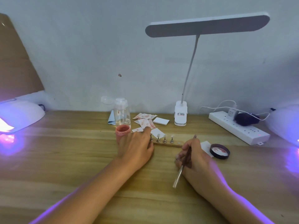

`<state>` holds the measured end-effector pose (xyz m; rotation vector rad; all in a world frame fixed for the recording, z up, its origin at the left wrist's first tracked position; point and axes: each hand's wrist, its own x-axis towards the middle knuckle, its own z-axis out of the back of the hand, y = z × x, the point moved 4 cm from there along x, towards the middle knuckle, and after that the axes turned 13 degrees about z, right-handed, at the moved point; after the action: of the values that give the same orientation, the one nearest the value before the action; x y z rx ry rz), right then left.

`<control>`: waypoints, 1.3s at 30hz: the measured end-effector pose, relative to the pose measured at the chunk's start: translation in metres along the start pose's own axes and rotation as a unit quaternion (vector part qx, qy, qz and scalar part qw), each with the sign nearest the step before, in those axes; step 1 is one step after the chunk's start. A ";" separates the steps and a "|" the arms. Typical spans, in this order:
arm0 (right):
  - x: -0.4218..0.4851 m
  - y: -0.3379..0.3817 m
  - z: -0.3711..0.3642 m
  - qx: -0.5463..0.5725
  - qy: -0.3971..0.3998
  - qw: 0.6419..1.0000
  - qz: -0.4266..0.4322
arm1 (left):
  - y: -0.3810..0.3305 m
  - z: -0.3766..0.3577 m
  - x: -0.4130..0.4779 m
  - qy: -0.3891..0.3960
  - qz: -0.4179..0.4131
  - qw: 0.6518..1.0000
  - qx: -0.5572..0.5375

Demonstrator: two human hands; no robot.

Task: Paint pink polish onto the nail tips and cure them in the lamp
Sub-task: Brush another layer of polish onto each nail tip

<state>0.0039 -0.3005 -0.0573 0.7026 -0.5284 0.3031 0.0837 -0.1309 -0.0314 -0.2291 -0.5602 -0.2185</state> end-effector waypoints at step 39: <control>-0.013 0.057 0.009 0.046 -0.118 0.984 0.125 | 0.008 0.027 -0.035 0.035 -0.120 0.970 -0.207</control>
<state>-0.0349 -0.2664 -0.0287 0.7668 -0.8366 0.4850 0.0435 -0.1111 -0.0296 -0.5567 -0.4670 -0.5776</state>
